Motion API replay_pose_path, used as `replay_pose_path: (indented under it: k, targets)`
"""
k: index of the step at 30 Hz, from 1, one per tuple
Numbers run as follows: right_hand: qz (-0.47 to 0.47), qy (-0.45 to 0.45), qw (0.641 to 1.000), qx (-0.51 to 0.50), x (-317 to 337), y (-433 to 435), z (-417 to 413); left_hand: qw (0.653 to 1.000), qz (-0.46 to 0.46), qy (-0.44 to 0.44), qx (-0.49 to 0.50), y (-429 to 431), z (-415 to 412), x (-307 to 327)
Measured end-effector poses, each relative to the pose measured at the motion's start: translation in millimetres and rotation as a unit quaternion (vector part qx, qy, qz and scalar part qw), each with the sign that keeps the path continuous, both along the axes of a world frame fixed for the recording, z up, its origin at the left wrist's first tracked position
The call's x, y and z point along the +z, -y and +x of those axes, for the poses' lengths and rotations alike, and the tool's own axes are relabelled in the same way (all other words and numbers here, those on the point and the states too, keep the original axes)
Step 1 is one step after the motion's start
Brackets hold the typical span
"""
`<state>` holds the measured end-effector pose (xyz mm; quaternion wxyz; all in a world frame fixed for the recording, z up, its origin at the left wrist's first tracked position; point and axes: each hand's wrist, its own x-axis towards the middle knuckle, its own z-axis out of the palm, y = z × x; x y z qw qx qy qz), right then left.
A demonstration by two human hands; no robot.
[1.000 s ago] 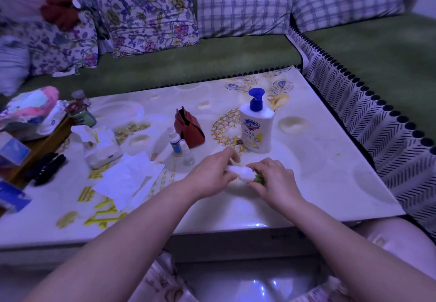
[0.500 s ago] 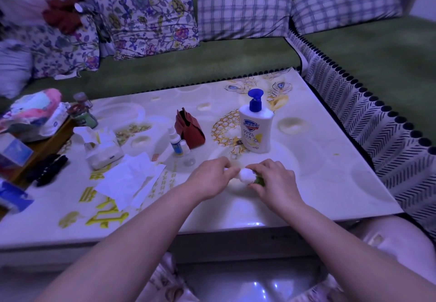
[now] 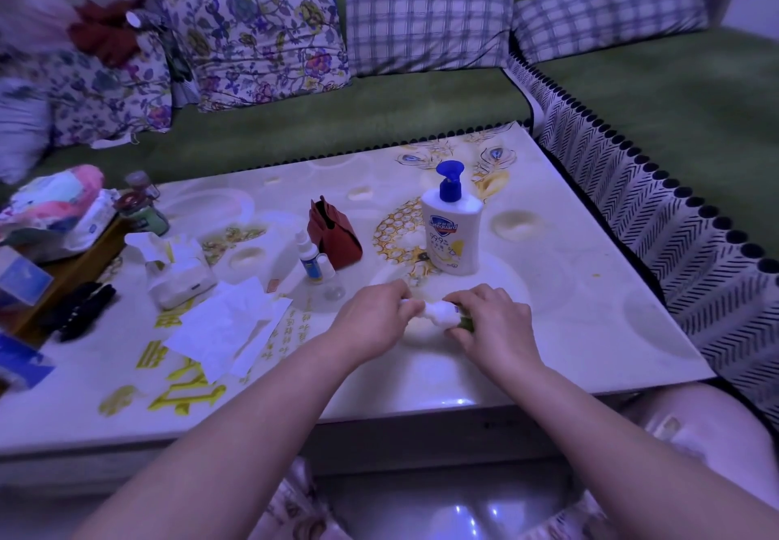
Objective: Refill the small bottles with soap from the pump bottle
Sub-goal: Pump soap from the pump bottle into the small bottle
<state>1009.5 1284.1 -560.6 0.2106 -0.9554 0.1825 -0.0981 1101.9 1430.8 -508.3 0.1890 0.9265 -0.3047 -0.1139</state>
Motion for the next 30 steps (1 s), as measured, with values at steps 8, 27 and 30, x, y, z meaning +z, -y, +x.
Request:
replay_pose_path:
  k: [8, 27, 30]
  targets:
    - [-0.006, -0.009, 0.999, -0.045, -9.8, 15.1, -2.6, 0.998, -0.044, -0.003, 0.038, -16.6, 11.1, 2.0]
    - [0.156, 0.026, 0.987, -0.041, -2.2, -18.9, 26.4, 0.974, -0.013, -0.037, 0.223, -69.4, 34.3, -20.6]
    - [0.182, 0.041, 0.982, -0.006, -1.2, -36.5, 33.2, 0.956, 0.060, -0.008, 0.287, -89.3, 42.3, -30.1]
